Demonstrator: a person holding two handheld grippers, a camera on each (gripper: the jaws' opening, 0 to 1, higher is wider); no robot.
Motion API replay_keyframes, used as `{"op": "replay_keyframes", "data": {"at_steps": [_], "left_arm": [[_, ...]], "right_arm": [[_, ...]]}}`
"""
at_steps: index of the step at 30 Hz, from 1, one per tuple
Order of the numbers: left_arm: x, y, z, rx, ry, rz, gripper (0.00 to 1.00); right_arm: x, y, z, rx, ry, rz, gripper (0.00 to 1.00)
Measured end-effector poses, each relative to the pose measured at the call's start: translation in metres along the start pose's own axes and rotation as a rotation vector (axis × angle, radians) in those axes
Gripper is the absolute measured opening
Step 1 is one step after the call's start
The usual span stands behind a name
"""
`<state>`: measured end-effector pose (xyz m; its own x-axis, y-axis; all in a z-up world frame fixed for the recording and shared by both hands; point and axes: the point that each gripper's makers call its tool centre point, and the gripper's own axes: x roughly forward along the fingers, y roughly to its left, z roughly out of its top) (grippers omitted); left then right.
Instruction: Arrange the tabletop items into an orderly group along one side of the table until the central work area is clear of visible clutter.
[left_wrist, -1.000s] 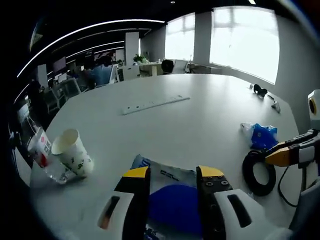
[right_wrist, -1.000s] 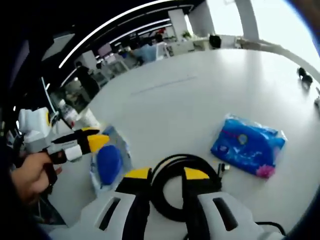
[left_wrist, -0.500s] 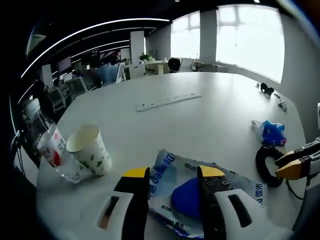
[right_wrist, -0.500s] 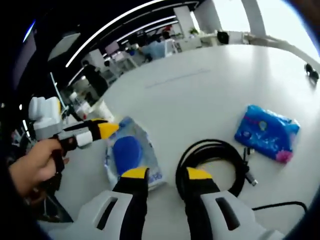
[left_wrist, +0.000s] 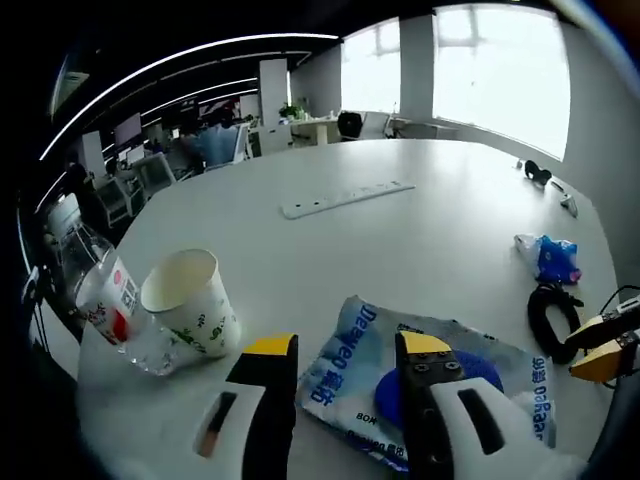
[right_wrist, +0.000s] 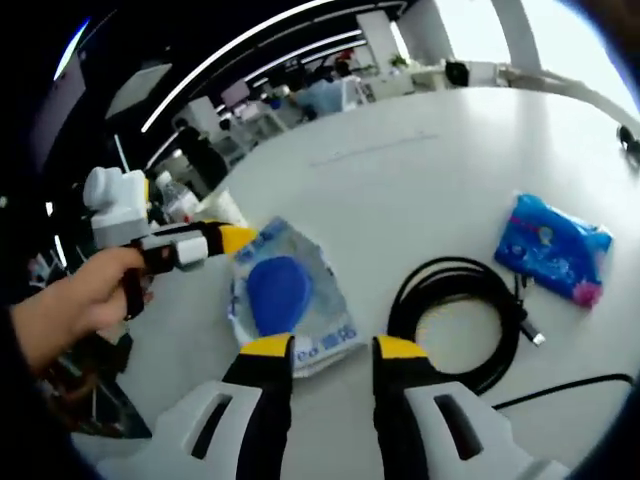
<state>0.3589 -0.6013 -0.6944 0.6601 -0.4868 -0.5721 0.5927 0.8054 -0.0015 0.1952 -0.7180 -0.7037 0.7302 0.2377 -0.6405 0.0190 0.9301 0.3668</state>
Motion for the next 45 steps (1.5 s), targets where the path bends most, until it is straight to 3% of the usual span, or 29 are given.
{"op": "replay_keyframes", "data": {"at_steps": [20,32,40,45], "left_arm": [[0.007,0.001,-0.014,0.015,0.056,-0.041,0.40],[0.011,0.001,-0.019,0.012,0.071,-0.069,0.38],[0.013,0.005,-0.024,0.016,0.084,-0.079,0.37],[0.016,0.006,-0.025,0.005,0.091,-0.096,0.33]], "right_arm": [[-0.001,0.016,-0.028,0.002,0.042,-0.002,0.27],[0.004,0.019,-0.031,0.087,0.032,-0.019,0.27],[0.011,0.021,-0.033,0.188,0.029,-0.027,0.26],[0.015,0.023,-0.032,0.197,0.027,-0.031,0.25]]}}
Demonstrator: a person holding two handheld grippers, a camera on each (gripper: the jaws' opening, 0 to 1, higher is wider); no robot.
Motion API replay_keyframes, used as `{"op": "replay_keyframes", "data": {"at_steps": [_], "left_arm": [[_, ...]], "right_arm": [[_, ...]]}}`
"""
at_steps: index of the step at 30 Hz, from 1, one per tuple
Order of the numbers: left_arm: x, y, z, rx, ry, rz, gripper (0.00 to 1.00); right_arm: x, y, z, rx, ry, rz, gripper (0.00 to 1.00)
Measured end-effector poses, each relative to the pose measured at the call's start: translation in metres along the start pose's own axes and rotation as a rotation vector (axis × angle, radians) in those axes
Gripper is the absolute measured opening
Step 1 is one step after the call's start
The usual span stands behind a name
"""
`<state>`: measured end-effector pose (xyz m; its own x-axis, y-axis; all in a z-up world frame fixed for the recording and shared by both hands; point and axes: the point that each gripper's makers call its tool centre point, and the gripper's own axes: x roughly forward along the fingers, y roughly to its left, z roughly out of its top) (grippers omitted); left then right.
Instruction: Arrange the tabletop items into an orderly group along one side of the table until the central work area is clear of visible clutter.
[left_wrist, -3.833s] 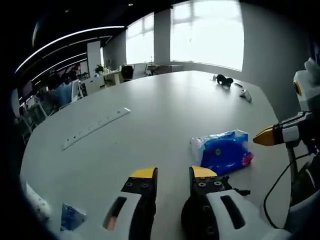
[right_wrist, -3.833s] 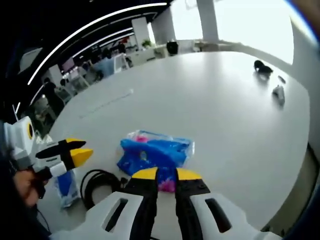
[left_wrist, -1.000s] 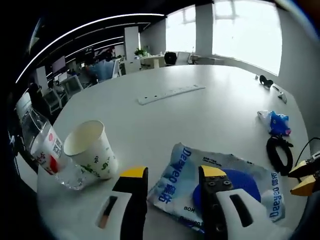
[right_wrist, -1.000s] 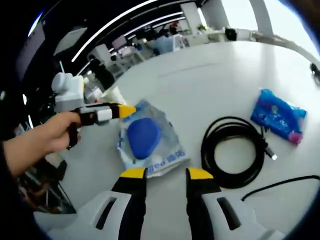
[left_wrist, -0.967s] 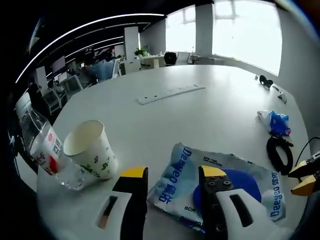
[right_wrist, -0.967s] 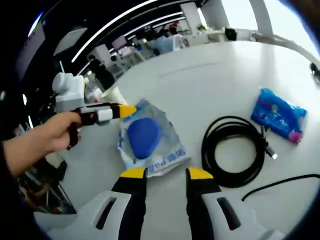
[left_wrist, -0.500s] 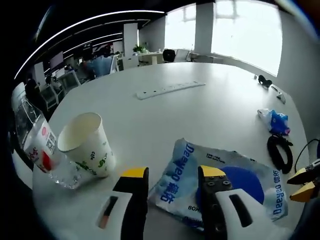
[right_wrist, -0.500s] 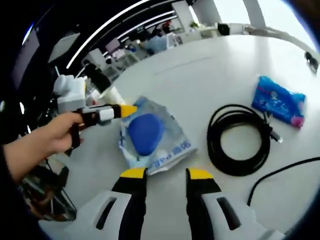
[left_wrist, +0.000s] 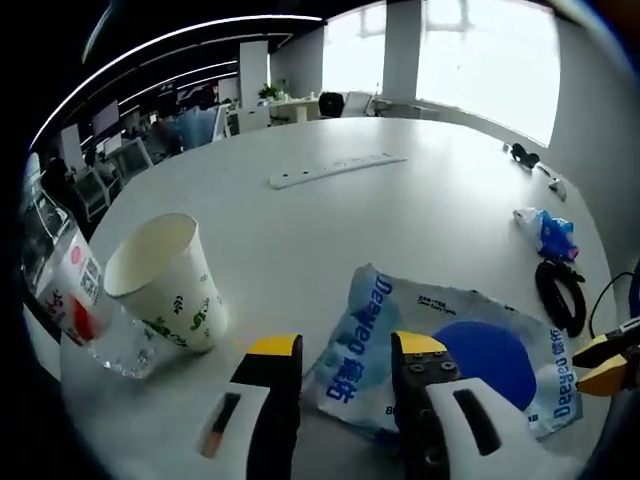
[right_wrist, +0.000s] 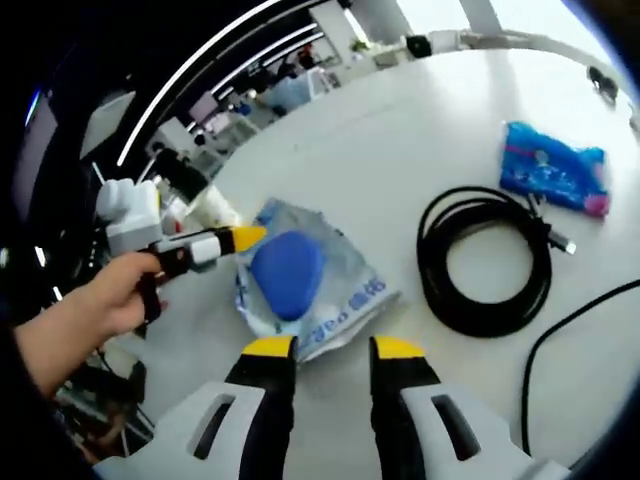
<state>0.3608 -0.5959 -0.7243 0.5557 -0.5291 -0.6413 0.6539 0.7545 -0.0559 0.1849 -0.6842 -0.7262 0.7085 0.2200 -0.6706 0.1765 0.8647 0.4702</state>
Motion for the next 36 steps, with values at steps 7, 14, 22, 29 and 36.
{"op": "replay_keyframes", "data": {"at_steps": [7,14,22,29,36], "left_arm": [[0.005,0.001,0.000,0.001,0.009,-0.017,0.30],[0.007,-0.001,-0.003,-0.003,0.015,-0.030,0.28],[0.008,0.000,-0.004,-0.012,0.017,-0.037,0.26],[0.009,0.003,-0.005,-0.010,0.017,-0.043,0.21],[0.008,0.002,-0.006,-0.007,0.021,-0.045,0.17]], "right_arm": [[0.006,0.002,0.002,0.025,0.002,-0.007,0.25],[0.008,0.001,0.002,0.049,-0.001,-0.017,0.24],[0.013,0.002,-0.002,0.071,0.011,-0.023,0.23],[0.014,0.003,-0.002,0.061,0.020,-0.027,0.21],[0.014,-0.002,-0.001,0.052,0.024,-0.042,0.17]]}}
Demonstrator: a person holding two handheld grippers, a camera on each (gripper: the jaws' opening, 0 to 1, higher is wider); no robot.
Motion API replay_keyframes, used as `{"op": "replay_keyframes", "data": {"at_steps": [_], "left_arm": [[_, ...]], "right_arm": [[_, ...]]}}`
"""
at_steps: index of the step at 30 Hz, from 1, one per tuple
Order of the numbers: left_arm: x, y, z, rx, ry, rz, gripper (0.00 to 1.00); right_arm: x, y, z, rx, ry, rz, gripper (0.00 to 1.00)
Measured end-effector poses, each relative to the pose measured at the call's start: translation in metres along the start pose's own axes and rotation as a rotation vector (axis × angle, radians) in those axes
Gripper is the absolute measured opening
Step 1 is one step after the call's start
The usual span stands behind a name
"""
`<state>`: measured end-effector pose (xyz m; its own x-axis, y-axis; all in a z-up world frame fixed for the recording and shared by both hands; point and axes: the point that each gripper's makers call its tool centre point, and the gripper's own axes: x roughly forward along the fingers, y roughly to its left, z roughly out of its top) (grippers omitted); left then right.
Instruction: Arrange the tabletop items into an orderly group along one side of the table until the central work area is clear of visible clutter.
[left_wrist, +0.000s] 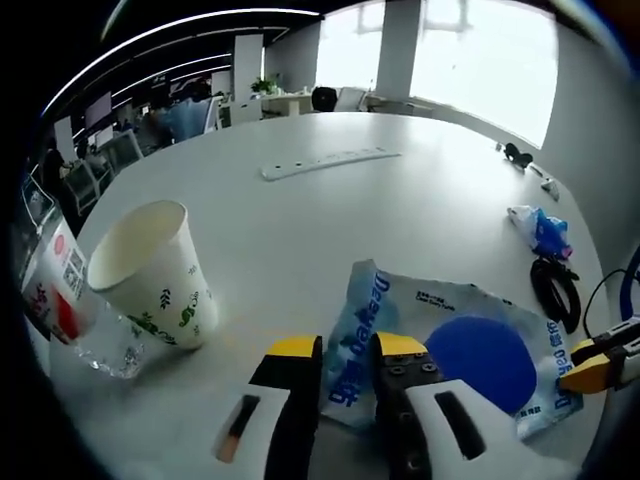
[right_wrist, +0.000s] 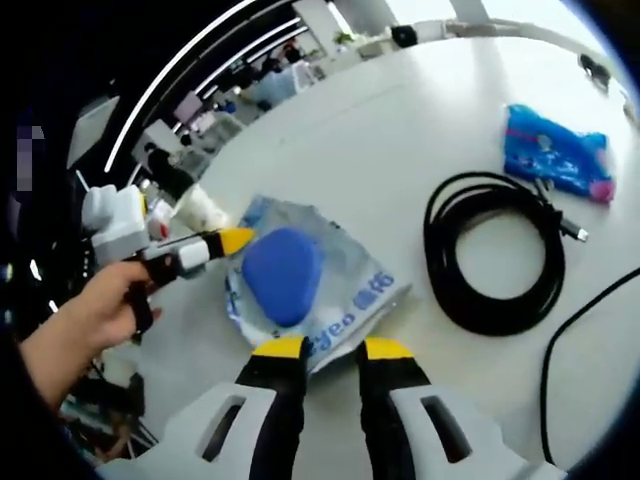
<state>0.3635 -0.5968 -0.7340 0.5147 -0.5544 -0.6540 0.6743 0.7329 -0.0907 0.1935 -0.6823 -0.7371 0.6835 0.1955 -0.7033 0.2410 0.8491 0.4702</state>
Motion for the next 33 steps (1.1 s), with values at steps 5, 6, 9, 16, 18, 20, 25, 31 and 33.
{"op": "replay_keyframes", "data": {"at_steps": [5,6,9,16,18,20,25,31,33], "left_arm": [[0.000,0.000,-0.001,0.001,0.005,-0.003,0.15],[0.000,0.001,-0.001,0.001,0.005,-0.003,0.14],[-0.001,0.001,-0.003,0.000,0.008,-0.002,0.12],[-0.004,-0.001,-0.007,-0.007,0.016,-0.005,0.09],[-0.005,-0.001,-0.008,-0.005,0.017,-0.008,0.08],[-0.006,-0.001,-0.008,0.002,0.018,-0.007,0.07],[-0.009,-0.002,-0.010,-0.015,0.019,-0.003,0.06],[-0.014,-0.003,-0.014,-0.024,0.019,0.005,0.05],[-0.016,-0.003,-0.015,-0.032,0.020,0.008,0.05]], "right_arm": [[0.000,-0.002,0.000,-0.012,0.005,-0.010,0.15],[0.000,-0.002,0.000,-0.013,0.005,-0.010,0.15],[0.000,-0.002,0.000,-0.015,0.010,-0.009,0.14],[0.000,-0.005,0.002,-0.013,0.010,-0.019,0.12],[0.000,-0.007,0.001,-0.016,0.016,-0.029,0.11],[-0.001,-0.007,0.003,-0.004,0.007,-0.031,0.10],[-0.002,-0.009,0.004,-0.012,0.011,-0.035,0.08],[-0.004,-0.010,0.007,-0.015,0.011,-0.036,0.06],[-0.004,-0.010,0.008,-0.019,0.011,-0.036,0.05]]}}
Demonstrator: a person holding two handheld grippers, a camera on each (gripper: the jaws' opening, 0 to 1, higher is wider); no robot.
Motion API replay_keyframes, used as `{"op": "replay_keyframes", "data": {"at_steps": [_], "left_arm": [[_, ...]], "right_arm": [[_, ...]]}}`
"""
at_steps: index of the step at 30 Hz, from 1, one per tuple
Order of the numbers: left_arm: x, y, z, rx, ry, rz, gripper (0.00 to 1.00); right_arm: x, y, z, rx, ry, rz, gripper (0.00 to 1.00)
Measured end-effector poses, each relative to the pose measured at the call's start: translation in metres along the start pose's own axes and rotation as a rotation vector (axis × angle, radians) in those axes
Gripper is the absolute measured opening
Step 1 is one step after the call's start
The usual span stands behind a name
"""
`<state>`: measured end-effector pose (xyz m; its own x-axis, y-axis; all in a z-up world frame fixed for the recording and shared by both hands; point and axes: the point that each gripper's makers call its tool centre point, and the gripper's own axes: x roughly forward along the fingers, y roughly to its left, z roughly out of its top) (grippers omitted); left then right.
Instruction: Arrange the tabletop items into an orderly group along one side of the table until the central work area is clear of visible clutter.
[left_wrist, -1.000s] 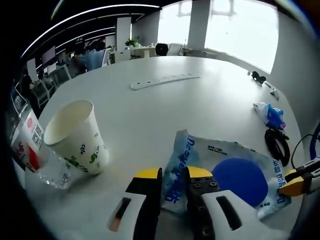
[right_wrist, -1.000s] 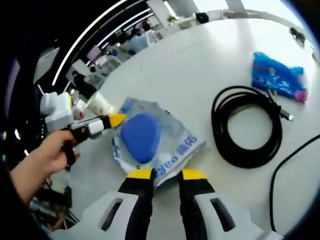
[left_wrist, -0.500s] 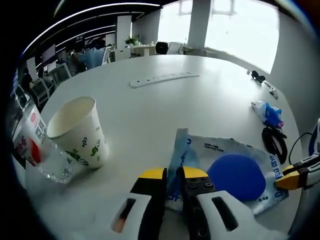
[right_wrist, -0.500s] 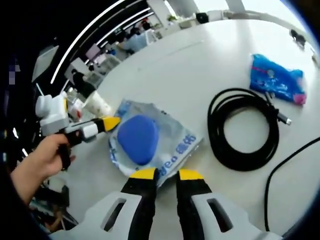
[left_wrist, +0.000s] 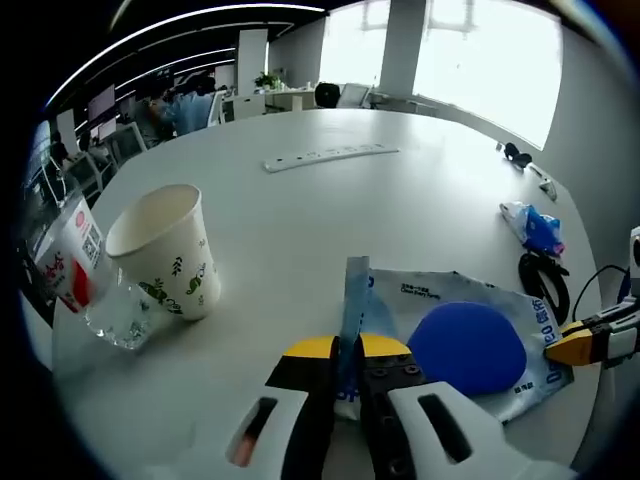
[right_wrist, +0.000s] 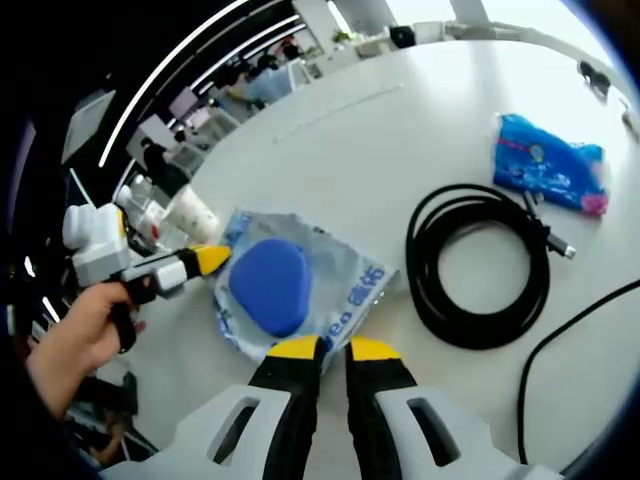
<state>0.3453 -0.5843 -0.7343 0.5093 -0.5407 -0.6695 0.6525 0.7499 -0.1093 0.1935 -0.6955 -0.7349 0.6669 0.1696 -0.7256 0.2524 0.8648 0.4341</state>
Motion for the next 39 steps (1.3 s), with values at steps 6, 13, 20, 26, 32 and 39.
{"op": "replay_keyframes", "data": {"at_steps": [6,13,20,26,32,39], "left_arm": [[-0.008,-0.004,-0.004,-0.009,-0.001,0.012,0.04],[-0.015,-0.007,-0.006,-0.052,-0.010,0.013,0.03],[-0.022,-0.009,-0.005,-0.074,-0.023,0.019,0.02],[-0.022,-0.008,-0.006,-0.070,-0.023,0.017,0.02],[-0.023,-0.011,0.002,-0.134,-0.059,0.003,0.02],[-0.026,-0.015,0.016,-0.113,-0.079,0.013,0.02]], "right_arm": [[-0.003,-0.003,0.006,0.011,-0.011,-0.005,0.03],[-0.005,-0.005,0.018,0.004,-0.034,-0.012,0.02],[-0.006,-0.007,0.027,0.001,-0.046,-0.013,0.00],[-0.006,-0.010,0.036,-0.010,-0.059,-0.020,0.00],[-0.004,-0.016,0.050,-0.017,-0.070,-0.027,0.00],[-0.001,-0.020,0.067,-0.008,-0.087,-0.029,0.00]]}}
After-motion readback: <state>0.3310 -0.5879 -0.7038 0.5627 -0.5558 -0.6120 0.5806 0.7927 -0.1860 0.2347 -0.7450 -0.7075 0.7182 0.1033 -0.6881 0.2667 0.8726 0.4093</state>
